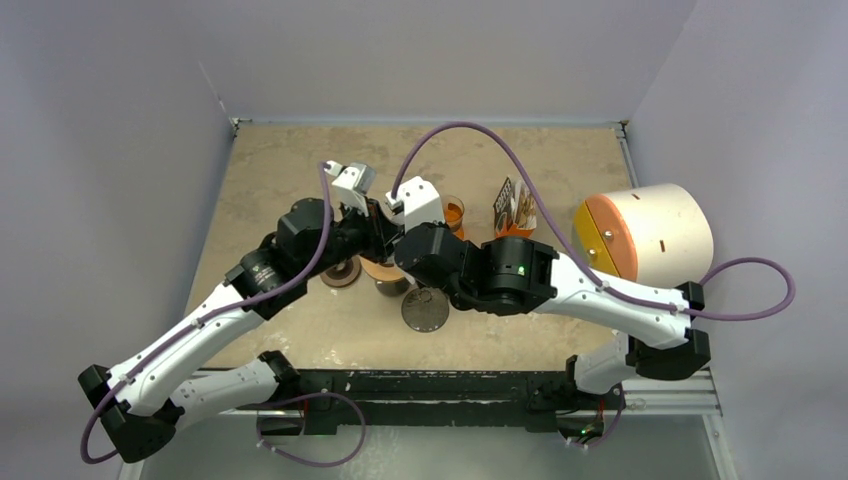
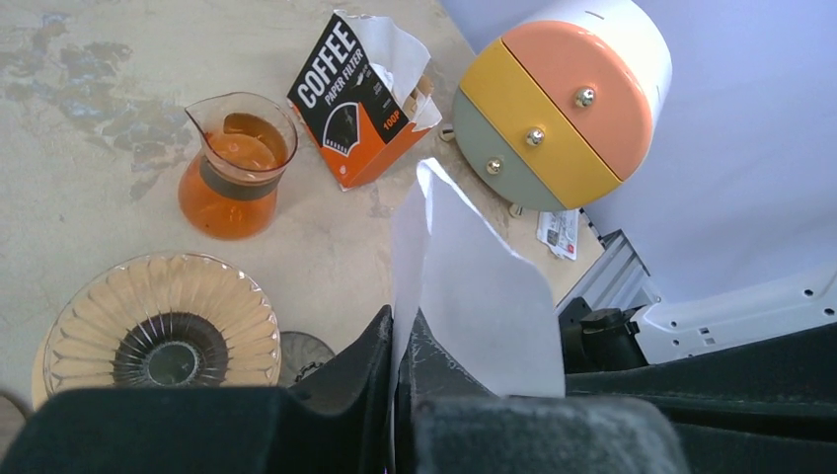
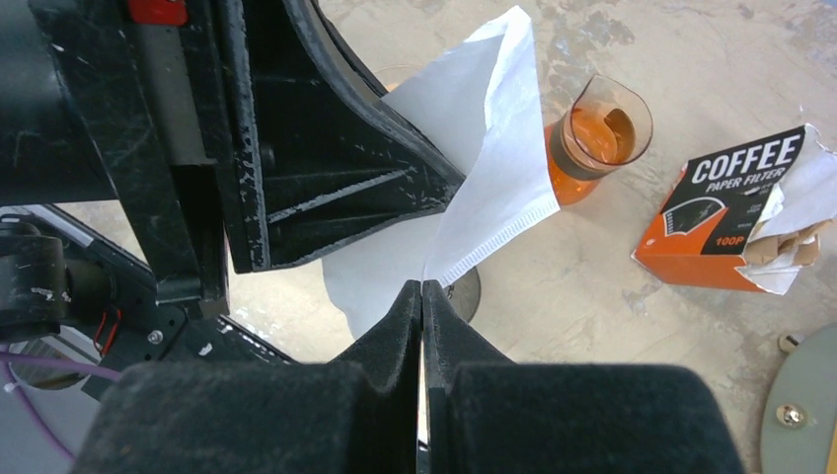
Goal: Place the coffee filter in the dripper
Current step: Place the coffee filter in the coffee dripper.
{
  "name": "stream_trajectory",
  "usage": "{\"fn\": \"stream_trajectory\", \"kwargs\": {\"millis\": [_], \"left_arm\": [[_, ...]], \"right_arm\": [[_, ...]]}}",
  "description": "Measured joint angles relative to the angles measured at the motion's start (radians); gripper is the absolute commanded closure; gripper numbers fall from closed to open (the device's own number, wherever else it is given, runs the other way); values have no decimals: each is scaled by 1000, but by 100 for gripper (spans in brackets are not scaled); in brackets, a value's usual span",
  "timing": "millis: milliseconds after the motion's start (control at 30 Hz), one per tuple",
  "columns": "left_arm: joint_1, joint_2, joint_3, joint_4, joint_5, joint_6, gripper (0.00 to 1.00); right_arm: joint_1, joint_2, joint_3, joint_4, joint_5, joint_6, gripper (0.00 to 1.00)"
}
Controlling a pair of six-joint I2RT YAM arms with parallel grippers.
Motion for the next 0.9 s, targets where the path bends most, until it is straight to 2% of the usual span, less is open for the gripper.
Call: {"fn": "stream_trajectory", "kwargs": {"millis": [300,900], "left_arm": [[0,14,33,-51,-50,1,100],[-1,37,99,-209,-189,2,100]], "right_arm": [[0,-35,-3,-24,60,26,100],[0,13,30,-71,130,48,100]]}}
